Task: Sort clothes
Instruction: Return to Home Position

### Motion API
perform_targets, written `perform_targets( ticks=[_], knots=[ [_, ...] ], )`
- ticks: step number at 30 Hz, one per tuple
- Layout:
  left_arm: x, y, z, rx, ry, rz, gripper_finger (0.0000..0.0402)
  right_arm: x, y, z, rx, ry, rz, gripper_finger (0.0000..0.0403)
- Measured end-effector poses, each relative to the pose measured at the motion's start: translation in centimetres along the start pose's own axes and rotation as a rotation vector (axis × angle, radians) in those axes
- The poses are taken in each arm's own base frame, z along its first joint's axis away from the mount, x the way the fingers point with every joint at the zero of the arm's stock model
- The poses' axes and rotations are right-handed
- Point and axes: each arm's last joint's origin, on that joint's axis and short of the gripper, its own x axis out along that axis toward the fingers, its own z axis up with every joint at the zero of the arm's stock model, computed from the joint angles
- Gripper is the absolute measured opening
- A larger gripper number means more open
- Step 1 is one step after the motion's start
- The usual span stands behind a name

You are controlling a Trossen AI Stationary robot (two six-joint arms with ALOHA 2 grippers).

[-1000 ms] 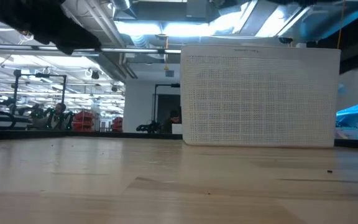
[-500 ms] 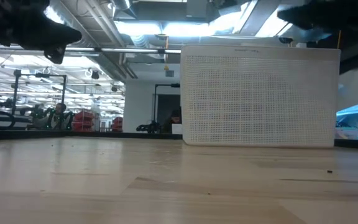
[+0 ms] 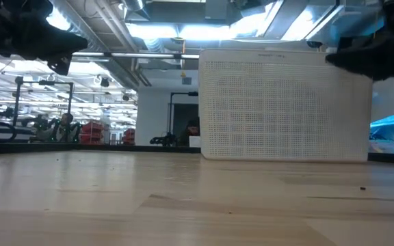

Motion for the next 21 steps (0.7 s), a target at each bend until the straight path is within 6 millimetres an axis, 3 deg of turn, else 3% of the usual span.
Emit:
perform_targets(
  ticks=[5,12,21],
  knots=[
    [0.0,0.1,0.0,0.028,0.000,0.006,0.0001,0.0,-0.4,-0.5,-0.001,0.018,-0.002,0.0035],
    [0.1,0.8,0.0,0.039,0.001,0.070,0.0001,-0.3,-1.9,-0.5,-0.037,-0.033,-0.020,0.0007],
    [-1.4,1.7,0.2,0.038,-0.047,0.073,0.0001,-1.5,-3.2,-0.8,-0.040,-0.029,-0.076,0.0027]
  ],
)
